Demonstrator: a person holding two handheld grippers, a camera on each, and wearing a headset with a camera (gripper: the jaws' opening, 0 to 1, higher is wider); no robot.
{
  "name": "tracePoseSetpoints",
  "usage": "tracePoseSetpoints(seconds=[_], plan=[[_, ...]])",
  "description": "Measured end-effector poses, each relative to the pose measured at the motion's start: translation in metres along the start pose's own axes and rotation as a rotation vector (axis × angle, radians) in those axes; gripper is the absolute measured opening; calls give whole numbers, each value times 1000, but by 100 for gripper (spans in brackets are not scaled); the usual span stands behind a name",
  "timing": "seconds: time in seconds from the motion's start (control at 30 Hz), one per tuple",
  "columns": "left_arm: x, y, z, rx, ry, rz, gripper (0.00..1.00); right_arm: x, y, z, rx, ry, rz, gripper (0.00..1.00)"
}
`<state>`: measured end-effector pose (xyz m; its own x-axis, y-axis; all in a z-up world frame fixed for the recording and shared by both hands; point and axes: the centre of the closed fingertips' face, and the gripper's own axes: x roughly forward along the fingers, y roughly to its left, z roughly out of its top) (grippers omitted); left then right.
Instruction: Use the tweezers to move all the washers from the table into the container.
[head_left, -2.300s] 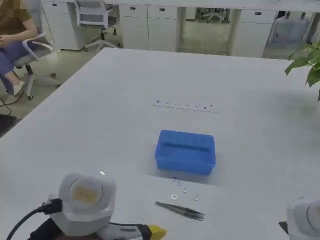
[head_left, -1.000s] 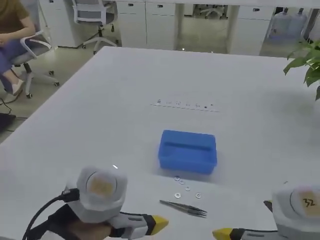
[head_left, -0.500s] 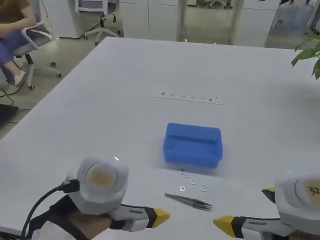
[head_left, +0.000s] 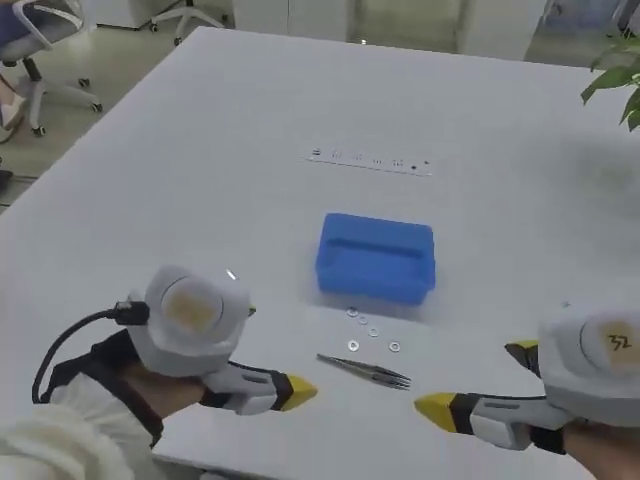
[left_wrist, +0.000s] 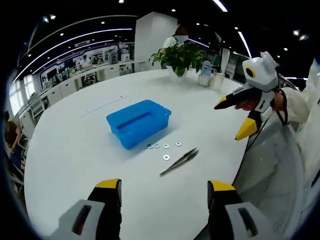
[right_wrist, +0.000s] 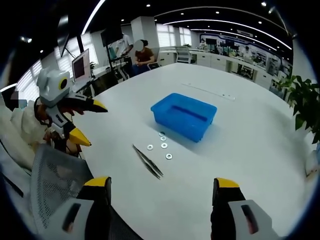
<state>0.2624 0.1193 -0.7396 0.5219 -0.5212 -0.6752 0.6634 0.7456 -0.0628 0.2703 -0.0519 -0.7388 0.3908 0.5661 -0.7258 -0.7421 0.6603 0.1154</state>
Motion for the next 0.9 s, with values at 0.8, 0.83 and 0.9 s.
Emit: tracePoseSetpoints(seconds=[0.8,0.83,0.9], plan=[[89,-2,-21,315,158,-258,26,19,8,-12,32,59,64,68],[92,-1,-22,324,157,-260,25,20,9,-13,31,65,67,67],[95,-3,-24,327,159,-286,25,22,10,-14,28,77,72,66]])
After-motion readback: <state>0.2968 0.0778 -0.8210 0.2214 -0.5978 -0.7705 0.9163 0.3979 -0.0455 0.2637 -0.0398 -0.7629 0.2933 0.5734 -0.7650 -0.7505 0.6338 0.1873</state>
